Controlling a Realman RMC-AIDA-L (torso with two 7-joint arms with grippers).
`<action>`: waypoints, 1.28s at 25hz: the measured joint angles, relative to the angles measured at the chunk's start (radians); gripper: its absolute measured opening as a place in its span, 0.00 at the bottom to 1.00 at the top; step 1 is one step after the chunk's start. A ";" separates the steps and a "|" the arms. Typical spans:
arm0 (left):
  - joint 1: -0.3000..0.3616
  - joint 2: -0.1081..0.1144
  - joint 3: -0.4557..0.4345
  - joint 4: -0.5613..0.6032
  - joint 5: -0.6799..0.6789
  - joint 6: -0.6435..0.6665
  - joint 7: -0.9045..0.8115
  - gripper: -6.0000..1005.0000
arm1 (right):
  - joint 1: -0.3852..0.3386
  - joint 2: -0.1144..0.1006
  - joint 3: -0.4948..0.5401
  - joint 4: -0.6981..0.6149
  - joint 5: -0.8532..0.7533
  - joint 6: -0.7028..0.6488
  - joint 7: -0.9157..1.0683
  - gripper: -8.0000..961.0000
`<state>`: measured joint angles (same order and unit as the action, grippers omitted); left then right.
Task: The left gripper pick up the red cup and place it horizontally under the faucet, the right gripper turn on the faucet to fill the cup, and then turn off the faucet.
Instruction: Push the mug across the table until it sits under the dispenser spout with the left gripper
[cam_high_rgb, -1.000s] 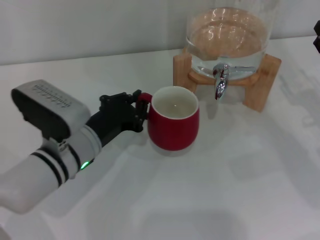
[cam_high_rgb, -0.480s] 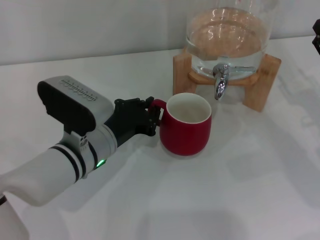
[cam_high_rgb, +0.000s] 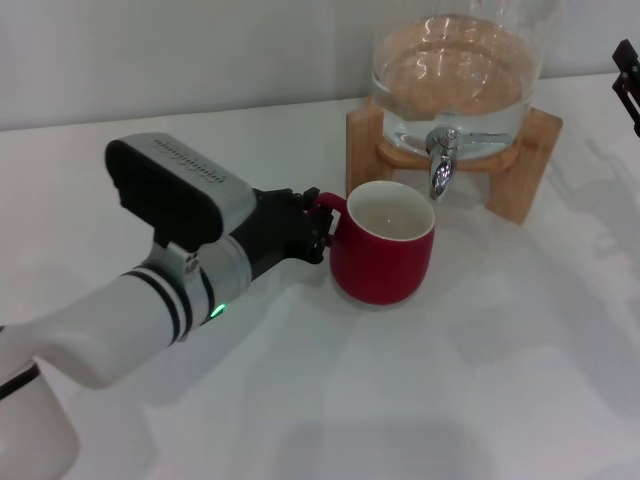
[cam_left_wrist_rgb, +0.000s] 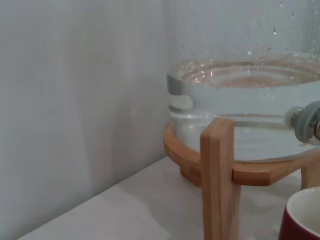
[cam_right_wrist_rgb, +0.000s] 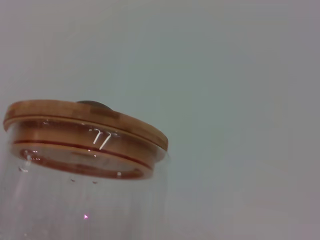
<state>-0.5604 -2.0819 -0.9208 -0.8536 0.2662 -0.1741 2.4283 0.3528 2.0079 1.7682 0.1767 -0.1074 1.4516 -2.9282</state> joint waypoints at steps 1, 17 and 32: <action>-0.009 -0.001 0.006 0.000 -0.002 0.012 0.000 0.16 | 0.000 0.000 -0.003 0.000 0.000 0.005 0.000 0.64; -0.095 -0.008 0.038 0.029 -0.041 0.076 -0.001 0.16 | 0.000 0.001 -0.058 0.001 0.000 0.043 -0.001 0.64; -0.144 -0.006 0.099 0.054 -0.088 0.076 -0.002 0.16 | 0.000 0.002 -0.059 0.001 0.000 0.052 -0.002 0.64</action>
<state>-0.7041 -2.0878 -0.8222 -0.7999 0.1780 -0.0981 2.4267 0.3528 2.0096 1.7088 0.1779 -0.1074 1.5040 -2.9299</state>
